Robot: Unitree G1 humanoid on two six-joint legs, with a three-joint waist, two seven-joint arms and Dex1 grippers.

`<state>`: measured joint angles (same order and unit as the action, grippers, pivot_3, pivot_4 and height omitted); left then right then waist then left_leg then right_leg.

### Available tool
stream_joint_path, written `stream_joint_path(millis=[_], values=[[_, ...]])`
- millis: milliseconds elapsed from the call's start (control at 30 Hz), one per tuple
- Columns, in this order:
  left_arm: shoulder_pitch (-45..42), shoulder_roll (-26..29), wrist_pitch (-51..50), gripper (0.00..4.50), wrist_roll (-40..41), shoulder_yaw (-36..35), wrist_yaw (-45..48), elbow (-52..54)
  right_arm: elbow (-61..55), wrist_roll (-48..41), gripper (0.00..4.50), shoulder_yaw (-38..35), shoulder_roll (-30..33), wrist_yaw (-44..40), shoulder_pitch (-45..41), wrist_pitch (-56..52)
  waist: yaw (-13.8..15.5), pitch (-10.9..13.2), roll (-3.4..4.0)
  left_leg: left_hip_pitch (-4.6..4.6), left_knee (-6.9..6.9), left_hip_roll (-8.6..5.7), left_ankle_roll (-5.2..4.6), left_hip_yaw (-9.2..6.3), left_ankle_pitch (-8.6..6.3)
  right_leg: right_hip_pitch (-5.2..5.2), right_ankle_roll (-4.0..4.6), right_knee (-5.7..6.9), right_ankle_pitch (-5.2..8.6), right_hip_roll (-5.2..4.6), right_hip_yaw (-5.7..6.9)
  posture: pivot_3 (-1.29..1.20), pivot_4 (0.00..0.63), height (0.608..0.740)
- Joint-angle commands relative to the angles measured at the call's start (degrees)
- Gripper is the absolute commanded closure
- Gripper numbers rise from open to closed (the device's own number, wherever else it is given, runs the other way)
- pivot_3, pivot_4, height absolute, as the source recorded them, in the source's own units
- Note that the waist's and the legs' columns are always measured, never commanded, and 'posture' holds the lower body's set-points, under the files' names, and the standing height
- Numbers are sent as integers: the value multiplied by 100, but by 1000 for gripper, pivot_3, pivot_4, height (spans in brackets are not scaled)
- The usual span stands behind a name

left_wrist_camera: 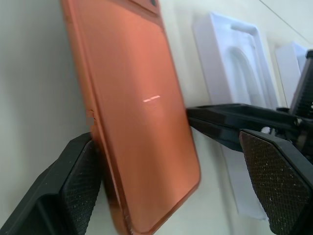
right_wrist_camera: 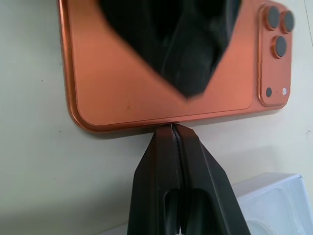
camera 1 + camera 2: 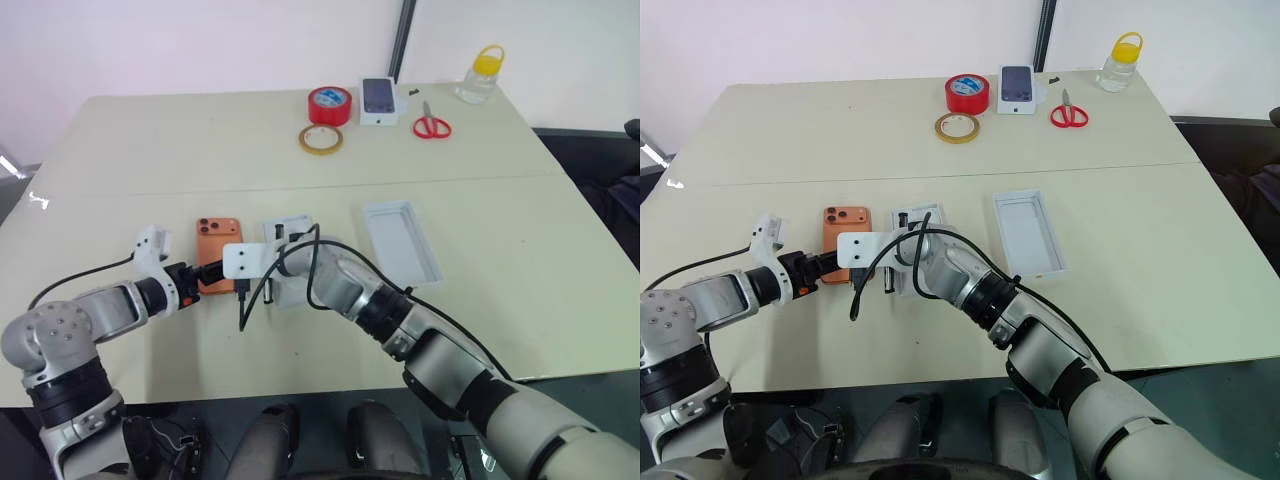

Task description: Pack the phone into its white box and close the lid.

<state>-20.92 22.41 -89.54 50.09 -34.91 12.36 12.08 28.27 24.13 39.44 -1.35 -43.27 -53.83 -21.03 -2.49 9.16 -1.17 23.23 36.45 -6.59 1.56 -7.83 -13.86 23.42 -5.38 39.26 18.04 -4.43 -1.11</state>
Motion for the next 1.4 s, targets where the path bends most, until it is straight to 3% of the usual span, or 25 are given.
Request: stream_joint_path(millis=[33,333,967,1067,1167,1400], values=[[-35,-83,-87,78,48,103,111,-76,-210,14,4494,66,-120,-82,49,57,-3,0,0,0,0,0,0,0,0,0,0,0,0,0,0,0,150,740],[-478,-208,27,78,-79,-627,-187,-738,-294,87,4494,86,-68,-109,140,48,-7,-2,-2,-2,0,1,1,-1,1,0,0,1,0,2,0,0,150,740],[-687,-826,-296,78,56,-1226,-680,-465,-391,156,4494,58,-79,-157,195,29,-9,-3,-4,-2,0,2,3,-1,1,0,0,3,0,2,0,0,150,740],[-660,-882,-296,896,164,-1294,-763,-351,-406,161,4500,61,-79,-160,203,26,-12,-3,-4,-2,0,2,3,-1,1,0,0,3,0,2,0,0,150,740],[-666,-897,-296,2291,213,-1326,-854,-312,-435,163,4500,68,-80,-171,212,18,-11,-3,-5,-1,0,2,3,-1,1,1,0,3,0,2,0,0,150,740],[-677,-940,-296,2291,325,-1409,-1056,-335,-437,165,4500,59,-68,-175,208,32,-14,-3,-5,-1,0,3,3,-1,1,1,0,3,0,4,0,0,150,740]])
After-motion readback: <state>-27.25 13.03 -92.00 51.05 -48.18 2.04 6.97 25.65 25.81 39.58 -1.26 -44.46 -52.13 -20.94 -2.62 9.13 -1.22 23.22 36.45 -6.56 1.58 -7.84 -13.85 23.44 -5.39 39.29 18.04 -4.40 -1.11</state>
